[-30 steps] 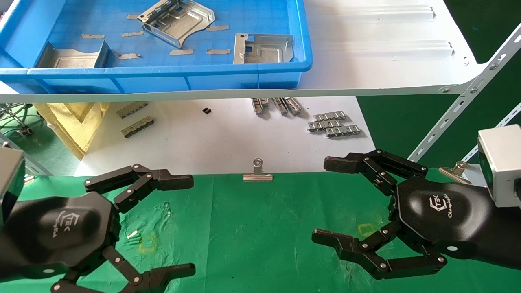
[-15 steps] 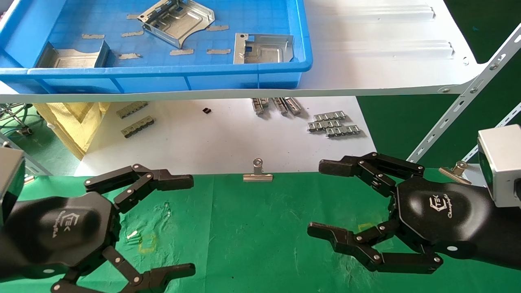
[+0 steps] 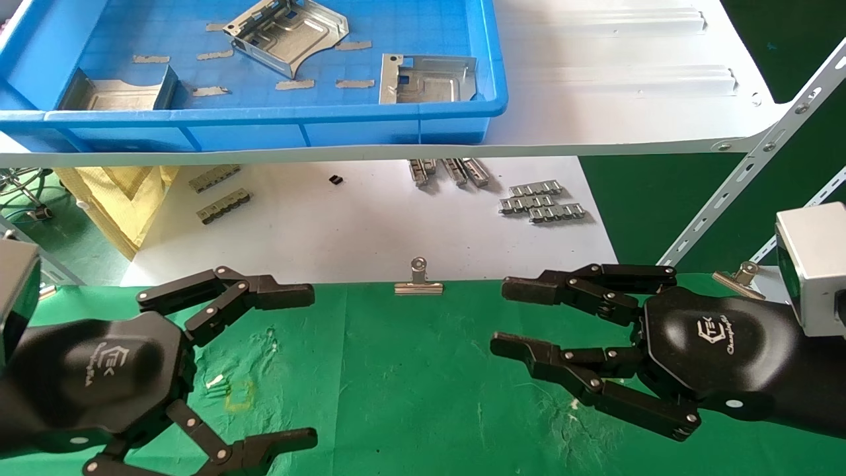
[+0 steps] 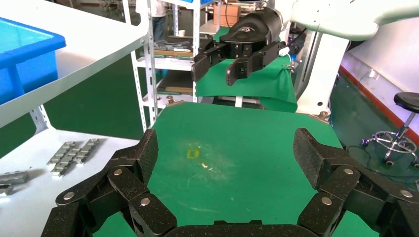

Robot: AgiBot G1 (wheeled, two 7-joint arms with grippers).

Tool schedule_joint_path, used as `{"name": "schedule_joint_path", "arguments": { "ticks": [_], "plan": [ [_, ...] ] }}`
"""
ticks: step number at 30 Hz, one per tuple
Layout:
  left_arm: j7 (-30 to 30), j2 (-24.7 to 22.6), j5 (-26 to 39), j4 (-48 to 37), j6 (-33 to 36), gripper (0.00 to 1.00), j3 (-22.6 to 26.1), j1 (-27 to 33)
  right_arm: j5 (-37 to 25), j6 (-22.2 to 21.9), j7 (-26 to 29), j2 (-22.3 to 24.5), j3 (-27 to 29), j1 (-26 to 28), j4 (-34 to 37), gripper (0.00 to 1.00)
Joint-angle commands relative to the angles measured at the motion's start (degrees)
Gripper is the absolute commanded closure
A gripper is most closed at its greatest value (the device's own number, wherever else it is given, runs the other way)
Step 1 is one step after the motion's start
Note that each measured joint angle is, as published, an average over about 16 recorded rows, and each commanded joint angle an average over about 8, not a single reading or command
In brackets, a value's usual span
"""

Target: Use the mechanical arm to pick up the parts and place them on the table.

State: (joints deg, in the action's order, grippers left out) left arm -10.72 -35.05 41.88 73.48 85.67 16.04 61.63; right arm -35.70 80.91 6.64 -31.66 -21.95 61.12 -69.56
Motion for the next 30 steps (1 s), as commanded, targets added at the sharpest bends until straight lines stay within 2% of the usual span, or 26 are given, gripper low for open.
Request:
{"name": "schedule_joint_path", "arguments": {
  "ticks": [1, 9, 12, 15, 22, 29, 30],
  "plan": [
    [0.0, 0.0, 0.0, 0.0, 0.0, 0.00, 0.0, 0.0, 0.0, 0.0, 0.0, 0.0, 0.0, 0.0, 0.0, 1.00],
    [-0.6, -0.2, 0.0, 0.0, -0.9, 0.00, -0.3, 1.7, 0.0, 0.0, 0.0, 0.0, 0.0, 0.0, 0.0, 1.00],
    [-1.9, -1.2, 1.7, -1.1, -3.2, 0.00, -0.2, 5.9, 0.0, 0.0, 0.0, 0.0, 0.0, 0.0, 0.0, 1.00],
    [-3.4, -3.3, 5.7, -4.3, -6.4, 0.00, 1.0, 12.8, 0.0, 0.0, 0.0, 0.0, 0.0, 0.0, 0.0, 1.00],
    [-3.9, -11.5, 19.7, -21.7, -11.5, 0.00, 7.0, 30.6, 0.0, 0.0, 0.0, 0.0, 0.0, 0.0, 0.0, 1.00],
    [1.1, -20.4, 29.2, -42.3, -17.2, 0.00, 11.2, 43.7, 0.0, 0.0, 0.0, 0.0, 0.0, 0.0, 0.0, 1.00],
    [1.9, -21.6, 30.1, -44.8, -18.3, 0.03, 11.5, 45.0, 0.0, 0.0, 0.0, 0.0, 0.0, 0.0, 0.0, 1.00]
  ]
}}
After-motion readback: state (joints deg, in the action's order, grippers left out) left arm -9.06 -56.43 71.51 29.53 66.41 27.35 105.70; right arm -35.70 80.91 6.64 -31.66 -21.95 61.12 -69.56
